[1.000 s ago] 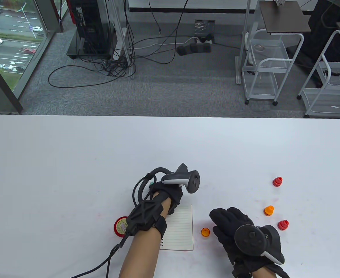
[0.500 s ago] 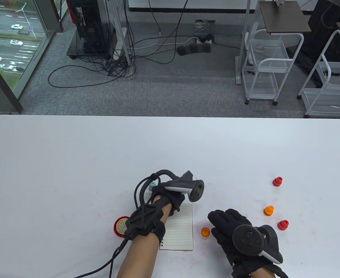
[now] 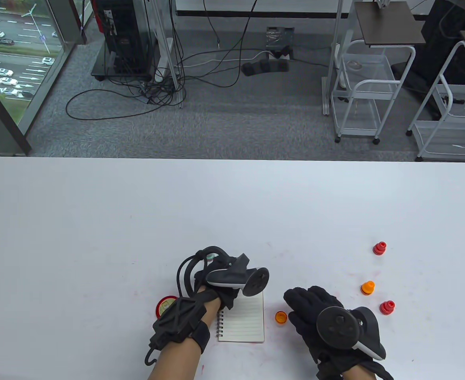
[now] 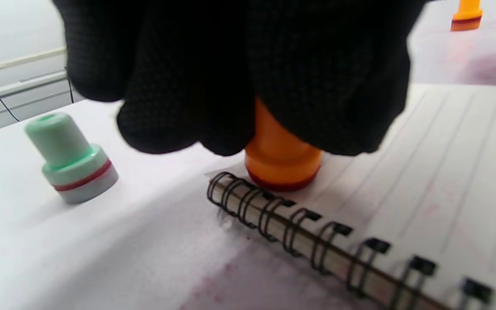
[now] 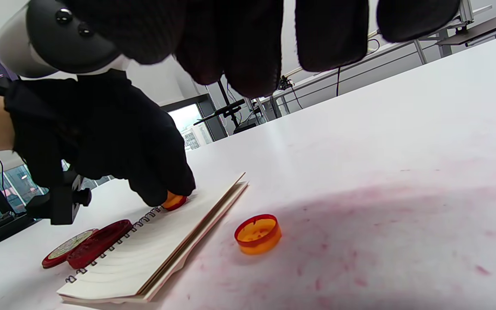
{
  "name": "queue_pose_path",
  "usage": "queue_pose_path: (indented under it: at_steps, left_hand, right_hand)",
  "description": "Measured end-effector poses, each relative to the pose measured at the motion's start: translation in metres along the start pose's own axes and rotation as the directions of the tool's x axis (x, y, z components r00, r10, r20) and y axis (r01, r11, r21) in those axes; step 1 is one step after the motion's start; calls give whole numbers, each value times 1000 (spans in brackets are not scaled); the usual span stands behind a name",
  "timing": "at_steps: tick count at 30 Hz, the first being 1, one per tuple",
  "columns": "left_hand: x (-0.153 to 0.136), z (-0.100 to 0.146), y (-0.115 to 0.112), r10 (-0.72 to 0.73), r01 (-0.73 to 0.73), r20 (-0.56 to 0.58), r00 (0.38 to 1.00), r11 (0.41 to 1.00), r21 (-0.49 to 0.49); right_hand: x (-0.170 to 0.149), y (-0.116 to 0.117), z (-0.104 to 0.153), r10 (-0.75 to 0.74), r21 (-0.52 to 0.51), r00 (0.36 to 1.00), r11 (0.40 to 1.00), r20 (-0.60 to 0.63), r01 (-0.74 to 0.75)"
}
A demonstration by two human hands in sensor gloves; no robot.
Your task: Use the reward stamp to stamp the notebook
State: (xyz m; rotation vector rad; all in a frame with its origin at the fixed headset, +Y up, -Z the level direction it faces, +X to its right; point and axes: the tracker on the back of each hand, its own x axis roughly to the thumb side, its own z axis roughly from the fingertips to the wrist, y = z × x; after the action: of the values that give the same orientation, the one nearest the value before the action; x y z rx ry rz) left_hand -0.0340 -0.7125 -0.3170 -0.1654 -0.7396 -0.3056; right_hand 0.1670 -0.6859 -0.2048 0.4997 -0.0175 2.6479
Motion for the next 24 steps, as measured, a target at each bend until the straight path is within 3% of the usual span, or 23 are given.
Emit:
queue_pose_path:
  at_steps: [4,8,12,16,21,24]
  left_hand:
    - [-13,11,-10,167,-161,-72,983,984,75]
    - [-35,32,-18,397,-365,-177,901,911,191]
    - [-54,76,-4,561,-476,-157,813,795,376]
    - [-58,123,5,623,-507,-87,778,703,498]
    - [-47,171,-3,690,-527,-38,723,587,615]
    - [-38,183,-19,703,-519,-55,709,573,634]
  right_hand:
    - [0,0,0,2,6,1000,1000,-9,-2]
    - [-5,-3,3,-20,-12,999,1000,-36,19]
    - [-4,-3,3,6,-20,999,1000,-38,-7]
    - [-1,3,2,30,4,999,1000,-23,-30]
    - [-2,14,-1,49,35,998,998,-30,-48]
    - [-3,23,-3,72,53,996,996,-43,-70]
